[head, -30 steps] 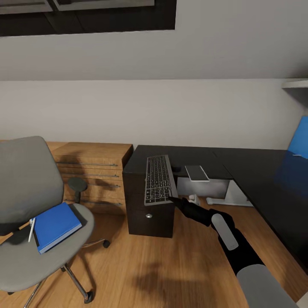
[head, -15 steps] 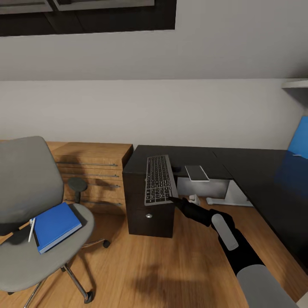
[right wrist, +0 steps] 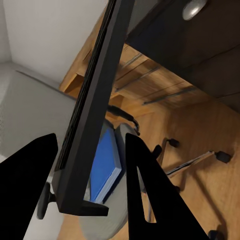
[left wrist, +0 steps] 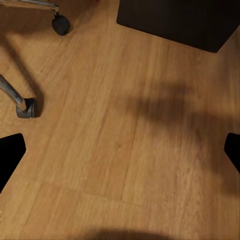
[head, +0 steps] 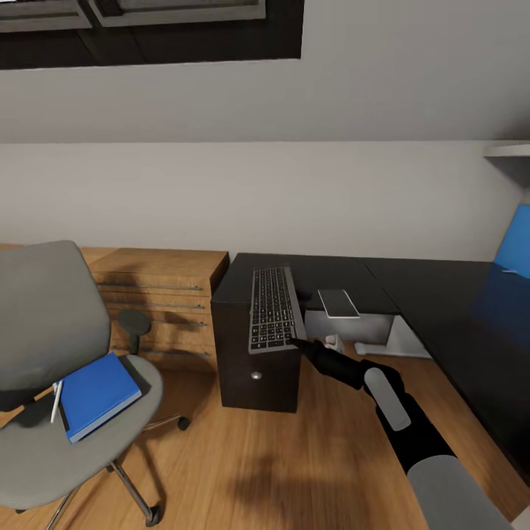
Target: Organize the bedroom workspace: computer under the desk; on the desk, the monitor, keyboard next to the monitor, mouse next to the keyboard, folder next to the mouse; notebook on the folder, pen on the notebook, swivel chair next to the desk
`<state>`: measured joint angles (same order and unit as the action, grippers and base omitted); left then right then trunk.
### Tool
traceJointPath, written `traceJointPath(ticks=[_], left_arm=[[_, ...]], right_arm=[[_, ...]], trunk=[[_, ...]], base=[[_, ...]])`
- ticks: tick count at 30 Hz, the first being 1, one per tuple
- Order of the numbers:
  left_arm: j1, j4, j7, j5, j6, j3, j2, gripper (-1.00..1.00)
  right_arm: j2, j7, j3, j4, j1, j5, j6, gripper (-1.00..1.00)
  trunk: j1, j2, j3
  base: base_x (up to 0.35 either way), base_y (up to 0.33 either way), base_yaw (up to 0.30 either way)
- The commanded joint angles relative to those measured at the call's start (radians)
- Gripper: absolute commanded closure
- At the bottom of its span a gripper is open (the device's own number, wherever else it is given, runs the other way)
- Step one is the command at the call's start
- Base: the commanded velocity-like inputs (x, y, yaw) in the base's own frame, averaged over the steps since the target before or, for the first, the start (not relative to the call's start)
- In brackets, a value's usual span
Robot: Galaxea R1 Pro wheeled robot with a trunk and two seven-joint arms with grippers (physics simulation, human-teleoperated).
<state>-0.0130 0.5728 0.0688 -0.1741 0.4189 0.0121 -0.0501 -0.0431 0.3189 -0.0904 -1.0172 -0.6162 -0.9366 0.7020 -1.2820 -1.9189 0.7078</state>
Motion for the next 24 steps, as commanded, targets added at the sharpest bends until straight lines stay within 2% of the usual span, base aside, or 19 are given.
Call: traceJointPath(ticks=[1, 13, 16, 19, 24], left_arm=[[-0.001, 0.001, 0.006, -0.011, 0.0, 0.002, -0.001, -1.0], [-0.001, 0.001, 0.006, -0.008, 0.017, 0.004, -0.004, -1.0], [-0.001, -0.02, 0.007, -0.007, 0.101, 0.003, -0.005, -1.0], [-0.001, -0.083, 0.008, -0.007, 0.188, 0.001, -0.004, -1.0], [-0.001, -0.184, 0.008, -0.007, 0.277, 0.004, 0.001, -1.0]], right_arm=[[-0.001, 0.002, 0.0, -0.004, 0.0, 0.001, 0.004, 1.0], [-0.011, -0.005, 0.008, -0.042, 0.0, 0.002, 0.024, 1.0], [-0.017, -0.006, 0.021, -0.044, 0.0, 0.002, 0.046, 1.0], [-0.02, -0.006, 0.032, -0.044, 0.0, 0.002, 0.053, 1.0], [-0.022, -0.005, 0.04, -0.045, 0.0, 0.003, 0.049, 1.0]], trunk=[[0.004, 0.007, -0.002], [0.05, 0.091, -0.04], [0.062, 0.112, -0.049], [0.073, 0.133, -0.059], [0.092, 0.168, -0.075]], base=[[0.0, 0.0, 0.0], [0.0, 0.0, 0.0], [0.0, 0.0, 0.0], [0.0, 0.0, 0.0], [0.0, 0.0, 0.0]])
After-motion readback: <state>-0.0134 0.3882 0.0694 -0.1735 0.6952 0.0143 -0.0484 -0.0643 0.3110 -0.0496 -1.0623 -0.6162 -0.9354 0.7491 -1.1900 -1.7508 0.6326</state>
